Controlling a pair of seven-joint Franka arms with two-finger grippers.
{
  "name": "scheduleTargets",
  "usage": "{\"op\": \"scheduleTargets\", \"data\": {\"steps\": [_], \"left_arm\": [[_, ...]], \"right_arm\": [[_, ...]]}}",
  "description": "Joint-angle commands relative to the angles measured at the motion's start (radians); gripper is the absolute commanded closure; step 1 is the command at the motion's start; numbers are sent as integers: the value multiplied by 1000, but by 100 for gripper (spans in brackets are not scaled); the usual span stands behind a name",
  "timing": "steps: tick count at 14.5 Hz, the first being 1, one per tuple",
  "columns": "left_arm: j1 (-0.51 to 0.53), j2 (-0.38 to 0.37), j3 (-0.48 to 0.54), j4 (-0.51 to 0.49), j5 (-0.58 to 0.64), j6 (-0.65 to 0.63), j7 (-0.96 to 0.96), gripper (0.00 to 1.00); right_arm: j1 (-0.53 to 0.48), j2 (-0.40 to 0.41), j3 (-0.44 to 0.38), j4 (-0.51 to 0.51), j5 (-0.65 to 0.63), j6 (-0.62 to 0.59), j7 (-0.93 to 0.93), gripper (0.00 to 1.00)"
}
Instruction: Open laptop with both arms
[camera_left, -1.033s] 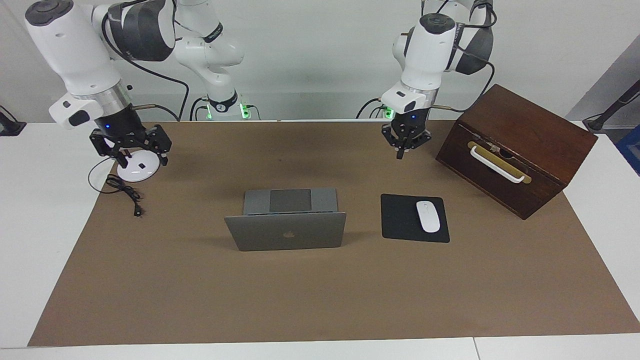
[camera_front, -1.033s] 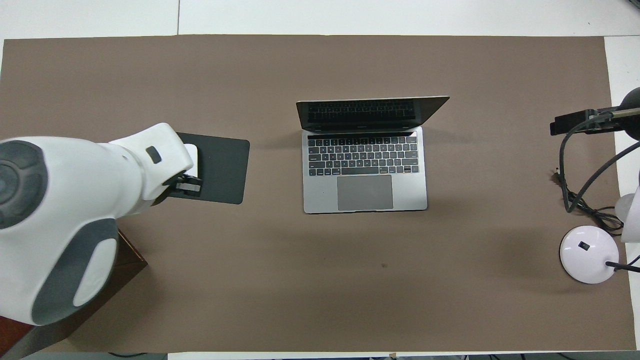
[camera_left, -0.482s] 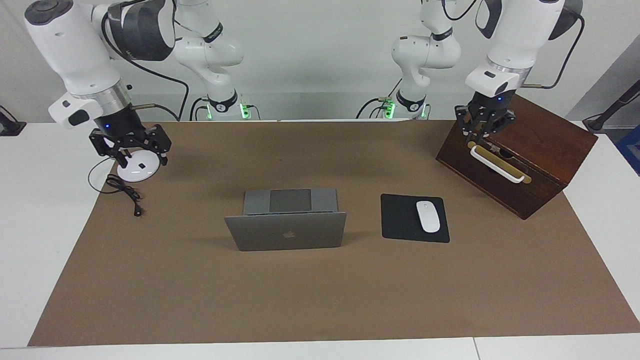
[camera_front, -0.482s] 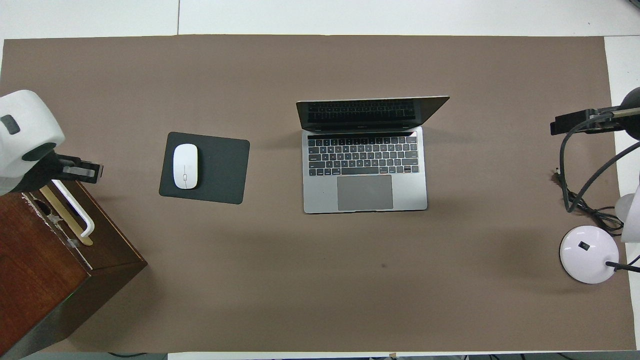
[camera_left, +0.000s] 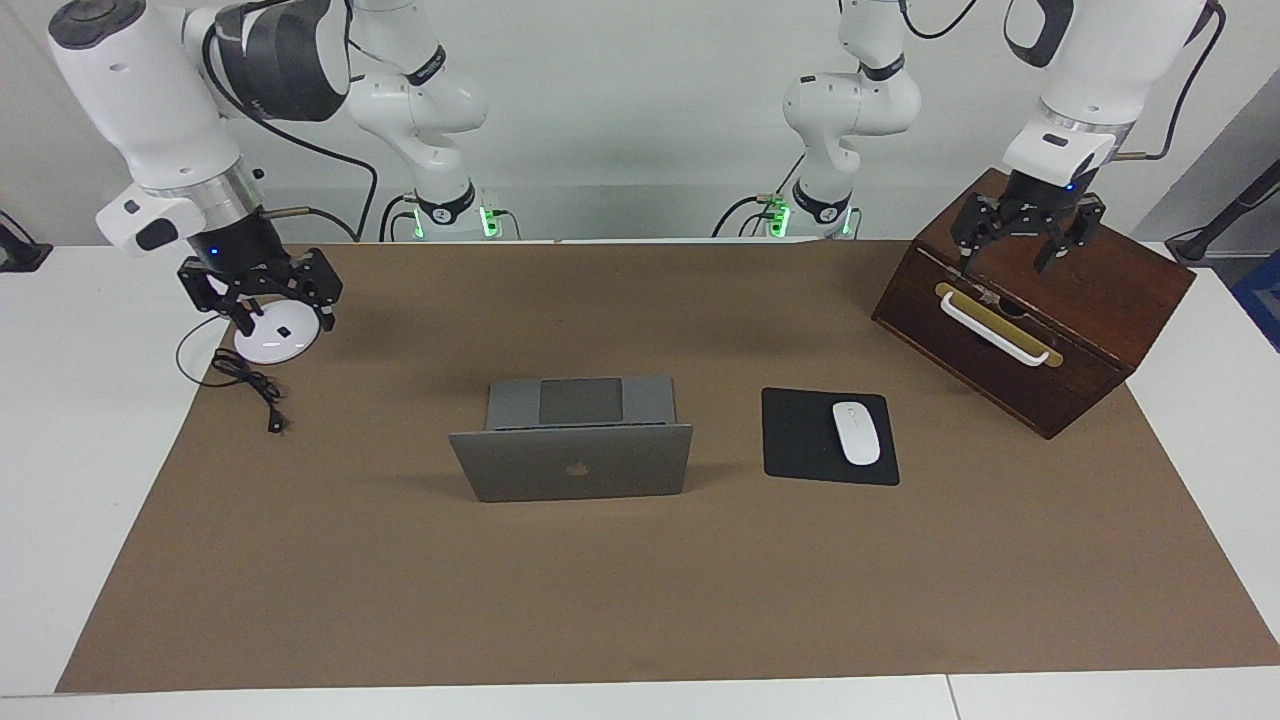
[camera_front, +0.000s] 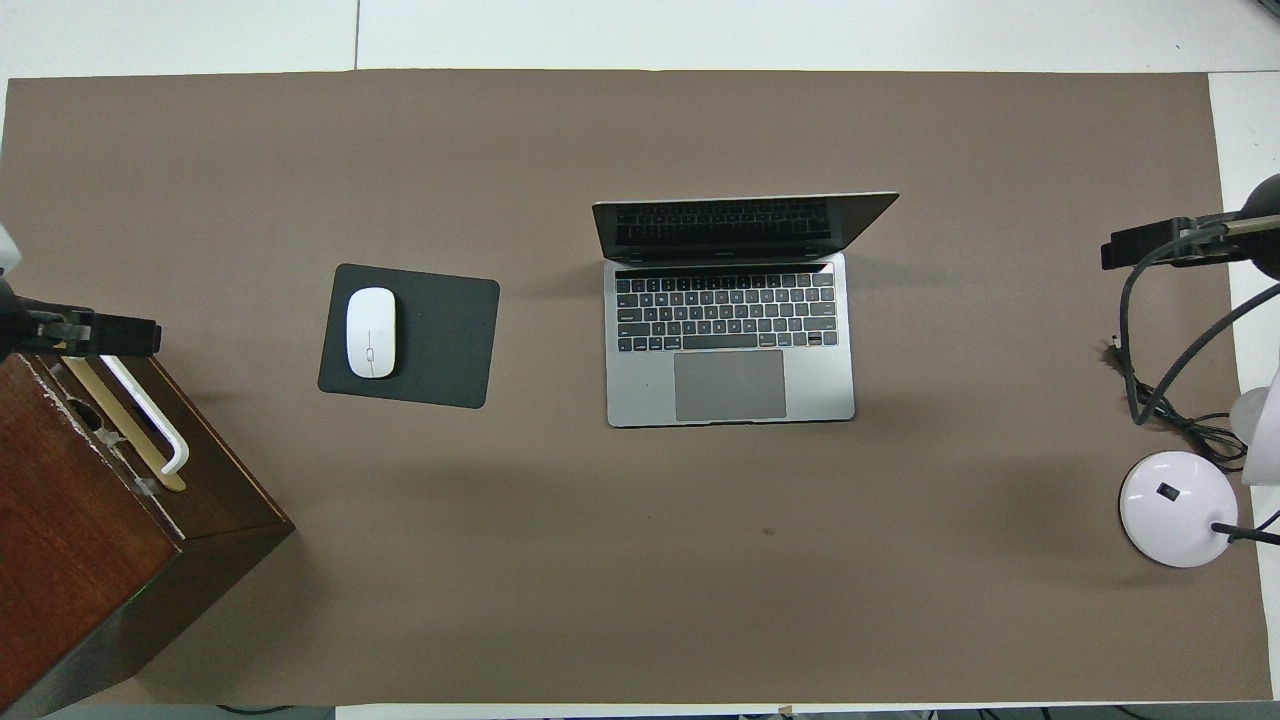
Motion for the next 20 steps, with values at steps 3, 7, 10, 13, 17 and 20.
{"op": "scheduleTargets", "data": {"steps": [3, 7, 10, 13, 17, 20], "left_arm": [[43, 34, -10, 81, -8, -65, 8, 0], [46, 107, -10, 231, -38, -163, 5, 0], [73, 178, -8, 349, -47, -233, 5, 0], [75, 213, -8, 366, -50, -225, 5, 0], [72, 198, -10, 275, -50, -209, 5, 0], [70, 153, -13, 190, -47, -220, 3, 0]], "right_arm": [[-7, -6, 7, 5, -27, -12, 22, 0], [-7, -8, 7, -1, -27, -2, 23, 0], [-7, -9, 7, -4, -24, -2, 23, 0], [-10, -9, 1, -4, -21, 1, 20, 0], [-8, -11, 1, -9, -10, -1, 23, 0], [-8, -9, 1, -4, -10, 4, 29, 0]]}}
